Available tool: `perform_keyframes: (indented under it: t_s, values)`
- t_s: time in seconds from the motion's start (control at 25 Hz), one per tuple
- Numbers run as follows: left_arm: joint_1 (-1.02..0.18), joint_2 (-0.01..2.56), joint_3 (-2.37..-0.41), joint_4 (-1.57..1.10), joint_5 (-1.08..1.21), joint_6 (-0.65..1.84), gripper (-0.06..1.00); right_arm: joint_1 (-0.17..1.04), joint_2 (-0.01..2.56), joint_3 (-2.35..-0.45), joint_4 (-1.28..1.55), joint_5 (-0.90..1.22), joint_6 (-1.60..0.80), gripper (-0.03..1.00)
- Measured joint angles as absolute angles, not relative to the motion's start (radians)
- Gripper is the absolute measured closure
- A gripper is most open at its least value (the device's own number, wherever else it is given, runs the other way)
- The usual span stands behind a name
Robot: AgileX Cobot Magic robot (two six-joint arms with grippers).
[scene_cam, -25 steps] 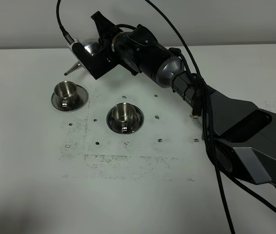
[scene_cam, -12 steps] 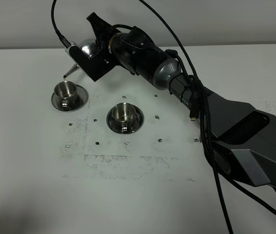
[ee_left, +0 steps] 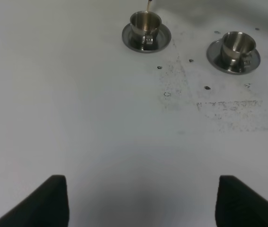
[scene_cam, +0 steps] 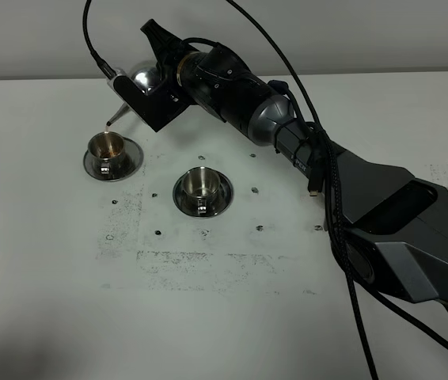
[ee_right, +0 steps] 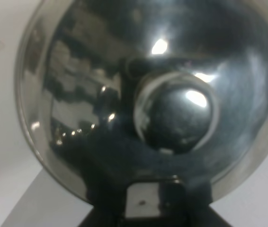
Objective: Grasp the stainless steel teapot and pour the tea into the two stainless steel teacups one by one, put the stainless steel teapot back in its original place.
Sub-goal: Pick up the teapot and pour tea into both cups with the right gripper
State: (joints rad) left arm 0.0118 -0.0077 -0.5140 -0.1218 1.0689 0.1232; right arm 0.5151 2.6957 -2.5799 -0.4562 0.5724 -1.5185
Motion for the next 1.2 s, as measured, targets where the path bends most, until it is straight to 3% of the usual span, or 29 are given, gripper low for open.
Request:
perform_keyframes:
  t_s: [1.2]
  values:
    - [0.012,-0.008,-0.514,-0.123,1.069,0.123,0.25,0.522,2.696,-2.580,-0.505,0.561,-1.556,0.79]
